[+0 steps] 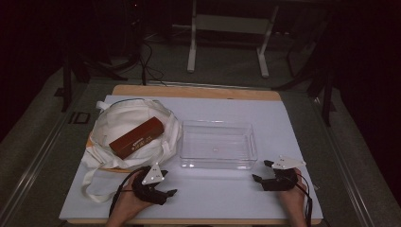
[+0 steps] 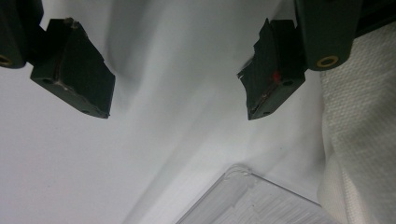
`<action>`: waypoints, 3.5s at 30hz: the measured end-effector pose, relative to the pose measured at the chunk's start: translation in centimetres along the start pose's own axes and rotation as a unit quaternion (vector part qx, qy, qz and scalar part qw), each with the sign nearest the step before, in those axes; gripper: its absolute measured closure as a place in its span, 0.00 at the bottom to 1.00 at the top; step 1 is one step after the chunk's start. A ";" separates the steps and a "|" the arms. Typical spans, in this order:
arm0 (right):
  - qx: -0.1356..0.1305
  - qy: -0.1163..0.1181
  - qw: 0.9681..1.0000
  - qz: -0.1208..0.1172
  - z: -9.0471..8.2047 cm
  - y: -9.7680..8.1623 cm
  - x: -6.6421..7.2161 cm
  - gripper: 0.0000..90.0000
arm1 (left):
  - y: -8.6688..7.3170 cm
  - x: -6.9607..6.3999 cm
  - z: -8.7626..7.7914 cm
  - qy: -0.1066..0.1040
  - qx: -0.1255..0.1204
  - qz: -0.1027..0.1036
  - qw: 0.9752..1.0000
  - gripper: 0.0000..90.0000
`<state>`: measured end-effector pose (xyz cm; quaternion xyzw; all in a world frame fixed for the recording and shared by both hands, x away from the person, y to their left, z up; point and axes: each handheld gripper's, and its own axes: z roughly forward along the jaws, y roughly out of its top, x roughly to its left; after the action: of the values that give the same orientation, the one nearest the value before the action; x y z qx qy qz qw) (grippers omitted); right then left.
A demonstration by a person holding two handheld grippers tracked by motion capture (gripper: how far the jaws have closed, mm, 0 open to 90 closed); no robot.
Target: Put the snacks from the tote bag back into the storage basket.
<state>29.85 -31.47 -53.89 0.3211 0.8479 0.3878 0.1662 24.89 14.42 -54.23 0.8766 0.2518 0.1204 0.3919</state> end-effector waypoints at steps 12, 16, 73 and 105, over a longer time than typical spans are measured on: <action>-0.008 0.001 1.000 -0.011 -0.1 -0.1 0.2 0.23 | -0.1 0.2 -0.1 -0.007 -0.008 -0.008 1.000 0.30; -0.008 0.001 1.000 -0.014 -0.2 -0.1 0.3 0.23 | 0.0 0.2 -0.1 -0.007 -0.006 -0.007 1.000 0.30; -0.018 -0.014 0.999 -0.031 -0.3 -0.2 0.7 0.23 | 3.9 -0.1 -4.2 0.006 -0.015 0.015 1.000 0.38; -0.012 -0.016 0.999 -0.034 -0.3 -0.1 0.8 0.23 | 5.4 1.3 -8.0 0.009 -0.044 0.020 0.999 0.48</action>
<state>29.06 -31.12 -53.85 0.2961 0.8509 0.3870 0.1963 24.59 17.09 -44.87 0.8623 0.2320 0.1472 0.4253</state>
